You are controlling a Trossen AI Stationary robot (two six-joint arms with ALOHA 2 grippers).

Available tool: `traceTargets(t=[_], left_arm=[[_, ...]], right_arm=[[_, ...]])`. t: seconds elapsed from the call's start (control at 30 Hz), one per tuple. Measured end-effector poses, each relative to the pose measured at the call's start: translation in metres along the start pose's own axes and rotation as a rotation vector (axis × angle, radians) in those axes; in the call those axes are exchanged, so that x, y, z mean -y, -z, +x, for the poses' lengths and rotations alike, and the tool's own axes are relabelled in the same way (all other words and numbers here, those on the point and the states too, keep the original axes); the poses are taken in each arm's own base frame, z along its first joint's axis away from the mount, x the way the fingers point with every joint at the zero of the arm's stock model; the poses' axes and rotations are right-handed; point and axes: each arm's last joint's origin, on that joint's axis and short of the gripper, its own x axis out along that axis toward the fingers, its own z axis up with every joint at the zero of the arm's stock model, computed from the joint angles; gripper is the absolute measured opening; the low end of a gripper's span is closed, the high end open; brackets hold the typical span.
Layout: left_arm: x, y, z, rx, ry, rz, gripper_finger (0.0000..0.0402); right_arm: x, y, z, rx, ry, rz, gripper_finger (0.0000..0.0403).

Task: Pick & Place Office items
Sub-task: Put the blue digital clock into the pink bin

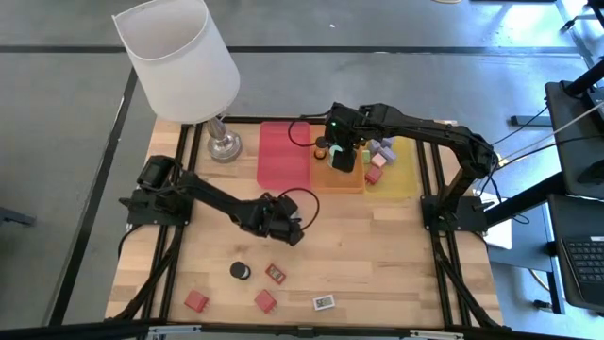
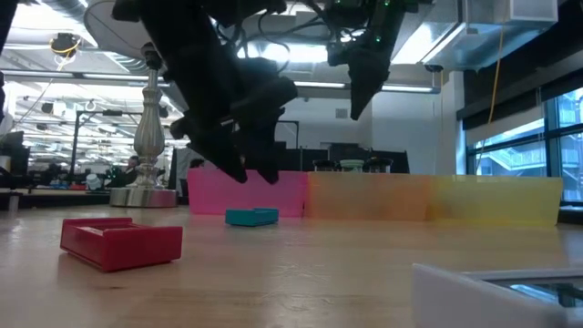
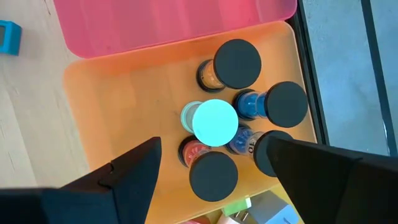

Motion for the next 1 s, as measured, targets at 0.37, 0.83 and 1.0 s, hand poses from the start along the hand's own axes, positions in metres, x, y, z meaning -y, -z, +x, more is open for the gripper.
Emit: traceTargets(t=[0.37,0.83,1.0], left_arm=[[0.004,0.015,0.006,-0.02,-0.036,-0.073,0.0283],[0.008,0.038,0.037,-0.082,-0.106,-0.206,0.0277],[0.006,0.035,0.034,-0.059,-0.111,-0.256,0.0233]], right_arm=[[0.0,0.0,0.0,0.005,0.001,0.001,0.0294],[0.0,-0.003,0.0,0.032,0.002,0.004,0.0294],[0.0,-0.003,0.0,0.032,0.002,0.004,0.0294]])
